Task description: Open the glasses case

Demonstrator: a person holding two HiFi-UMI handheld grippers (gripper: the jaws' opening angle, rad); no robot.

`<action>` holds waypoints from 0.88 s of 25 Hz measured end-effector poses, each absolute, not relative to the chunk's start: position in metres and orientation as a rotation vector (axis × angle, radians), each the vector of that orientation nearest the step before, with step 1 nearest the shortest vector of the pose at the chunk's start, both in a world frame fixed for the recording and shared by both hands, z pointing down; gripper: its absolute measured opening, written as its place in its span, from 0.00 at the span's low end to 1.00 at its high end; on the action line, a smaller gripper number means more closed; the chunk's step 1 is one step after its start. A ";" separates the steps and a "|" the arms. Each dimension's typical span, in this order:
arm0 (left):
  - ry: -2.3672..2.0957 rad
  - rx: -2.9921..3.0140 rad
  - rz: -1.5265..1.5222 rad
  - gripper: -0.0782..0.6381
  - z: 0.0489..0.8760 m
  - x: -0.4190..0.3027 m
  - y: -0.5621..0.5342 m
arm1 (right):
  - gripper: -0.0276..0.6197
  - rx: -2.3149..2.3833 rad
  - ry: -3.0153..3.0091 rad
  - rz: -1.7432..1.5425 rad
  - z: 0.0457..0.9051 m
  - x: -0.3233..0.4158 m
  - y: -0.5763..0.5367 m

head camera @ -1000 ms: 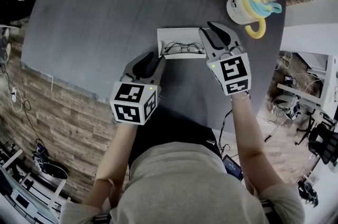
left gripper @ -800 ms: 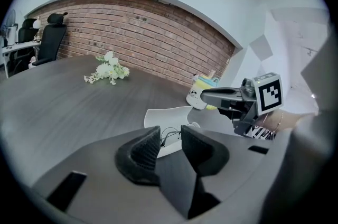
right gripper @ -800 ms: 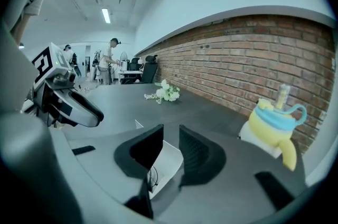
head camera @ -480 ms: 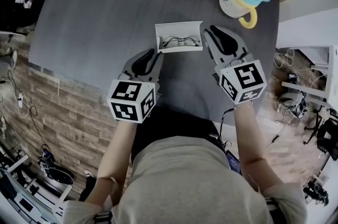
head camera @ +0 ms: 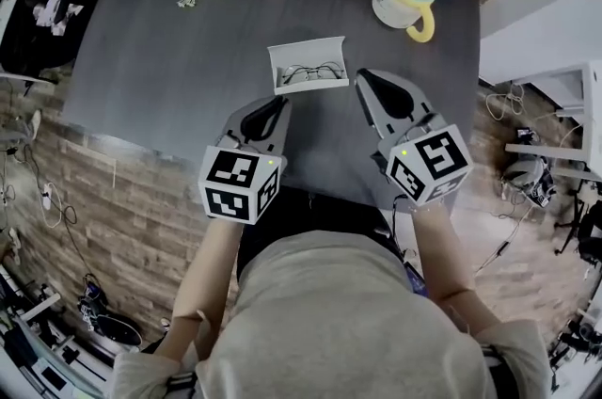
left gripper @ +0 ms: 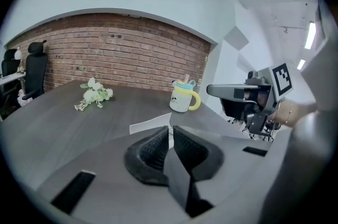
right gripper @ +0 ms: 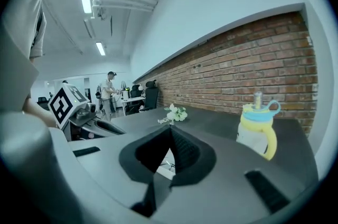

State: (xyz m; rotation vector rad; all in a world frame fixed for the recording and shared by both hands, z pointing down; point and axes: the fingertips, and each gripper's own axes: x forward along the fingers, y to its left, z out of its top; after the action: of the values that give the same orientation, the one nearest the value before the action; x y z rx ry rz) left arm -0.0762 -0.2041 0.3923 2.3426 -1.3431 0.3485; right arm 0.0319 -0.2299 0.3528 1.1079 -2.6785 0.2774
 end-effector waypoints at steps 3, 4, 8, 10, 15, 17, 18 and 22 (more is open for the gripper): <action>-1.355 2.370 0.380 0.16 0.388 -0.073 -0.201 | 0.05 1.136 -2.702 0.357 0.349 0.034 -0.218; -1.358 2.378 0.385 0.16 0.386 -0.071 -0.200 | 0.05 1.142 -2.709 0.382 0.349 0.034 -0.214; -1.359 2.371 0.309 0.16 0.376 -0.068 -0.195 | 0.05 1.136 -2.747 0.455 0.348 0.033 -0.199; -1.360 2.356 0.258 0.16 0.372 -0.066 -0.194 | 0.05 1.128 -2.750 0.464 0.349 0.032 -0.193; -1.366 2.345 0.263 0.16 0.373 -0.060 -0.188 | 0.05 1.089 -2.736 0.440 0.351 0.030 -0.183; -1.364 2.341 0.268 0.16 0.374 -0.058 -0.187 | 0.05 1.073 -2.728 0.432 0.353 0.030 -0.181; -1.363 2.338 0.270 0.16 0.375 -0.057 -0.187 | 0.05 1.069 -2.725 0.429 0.354 0.031 -0.181; -1.350 2.308 0.300 0.16 0.384 -0.054 -0.184 | 0.05 1.077 -2.700 0.422 0.361 0.032 -0.178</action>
State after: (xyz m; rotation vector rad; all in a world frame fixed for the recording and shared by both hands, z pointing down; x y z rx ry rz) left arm -0.0544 -0.1842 0.3838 2.3077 -1.3500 0.3004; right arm 0.0320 -0.1783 0.3610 1.0770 -2.7004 0.4224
